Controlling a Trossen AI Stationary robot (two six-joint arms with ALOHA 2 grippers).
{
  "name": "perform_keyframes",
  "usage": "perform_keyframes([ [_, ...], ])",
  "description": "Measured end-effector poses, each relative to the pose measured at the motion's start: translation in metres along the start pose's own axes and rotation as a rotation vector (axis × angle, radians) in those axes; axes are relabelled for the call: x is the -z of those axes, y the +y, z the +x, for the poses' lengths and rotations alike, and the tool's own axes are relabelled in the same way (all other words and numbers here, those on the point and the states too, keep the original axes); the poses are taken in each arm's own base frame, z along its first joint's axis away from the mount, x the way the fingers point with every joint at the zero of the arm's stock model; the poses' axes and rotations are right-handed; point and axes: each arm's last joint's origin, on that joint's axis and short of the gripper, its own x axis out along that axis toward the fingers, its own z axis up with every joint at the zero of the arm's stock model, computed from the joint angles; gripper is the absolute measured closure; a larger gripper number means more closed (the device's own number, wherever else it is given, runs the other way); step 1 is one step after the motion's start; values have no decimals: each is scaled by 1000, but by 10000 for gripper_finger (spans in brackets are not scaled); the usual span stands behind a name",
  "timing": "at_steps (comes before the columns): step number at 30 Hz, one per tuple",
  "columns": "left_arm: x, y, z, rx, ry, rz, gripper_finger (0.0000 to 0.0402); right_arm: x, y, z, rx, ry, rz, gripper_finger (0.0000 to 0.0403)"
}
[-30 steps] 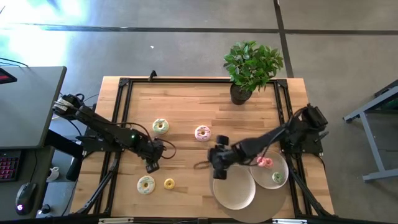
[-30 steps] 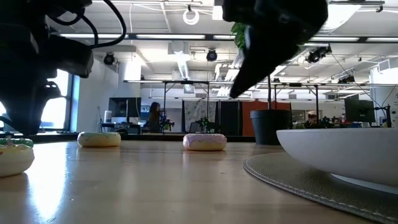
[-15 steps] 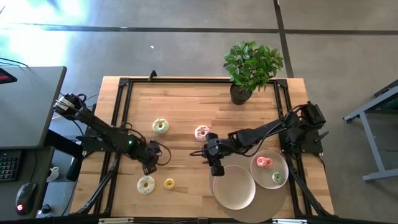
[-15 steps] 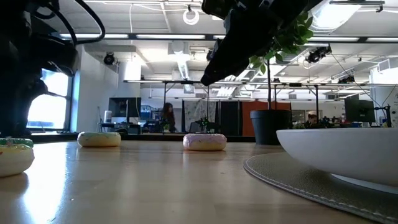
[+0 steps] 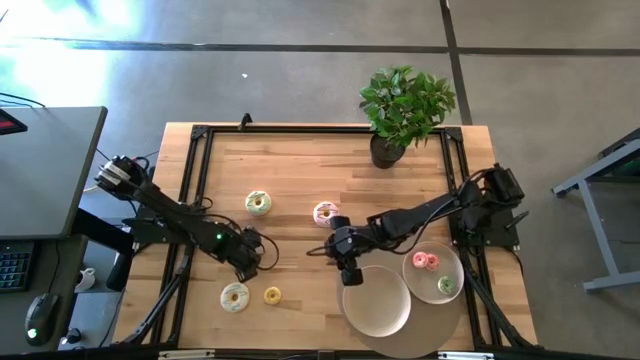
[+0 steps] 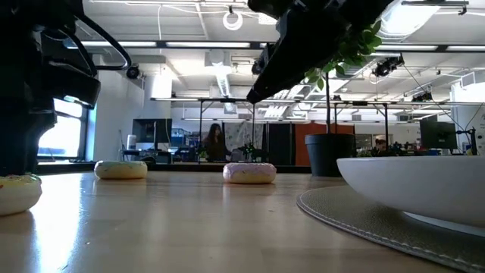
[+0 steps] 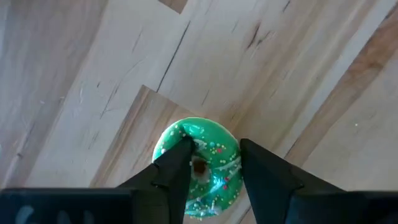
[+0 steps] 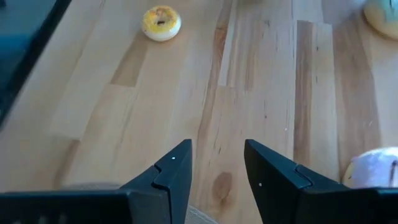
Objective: Pick & Place donuts
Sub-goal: Put the small green donut into the right white plate
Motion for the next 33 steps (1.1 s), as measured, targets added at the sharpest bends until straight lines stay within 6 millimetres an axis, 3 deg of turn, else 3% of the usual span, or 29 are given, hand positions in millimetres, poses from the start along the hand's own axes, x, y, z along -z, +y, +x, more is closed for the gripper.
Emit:
perform_keyframes([
  [3,-2,-3,-3,5,-8,5,316,-1,5,0,53,-20,-162,261],
  [7,-11,-14,-22,60,-52,25,388,-7,11,-1,158,-67,-404,261],
  [12,-33,-40,-57,196,-244,203,377,-16,14,-2,209,-142,-562,261],
  [17,-55,-69,-98,353,-492,464,396,-21,14,-4,212,-201,-584,261],
  [21,-66,-79,-123,378,-658,558,393,-28,17,-5,137,-298,-586,261],
  [33,-72,-78,-130,228,-780,521,400,-41,16,-10,146,-437,-566,260],
])
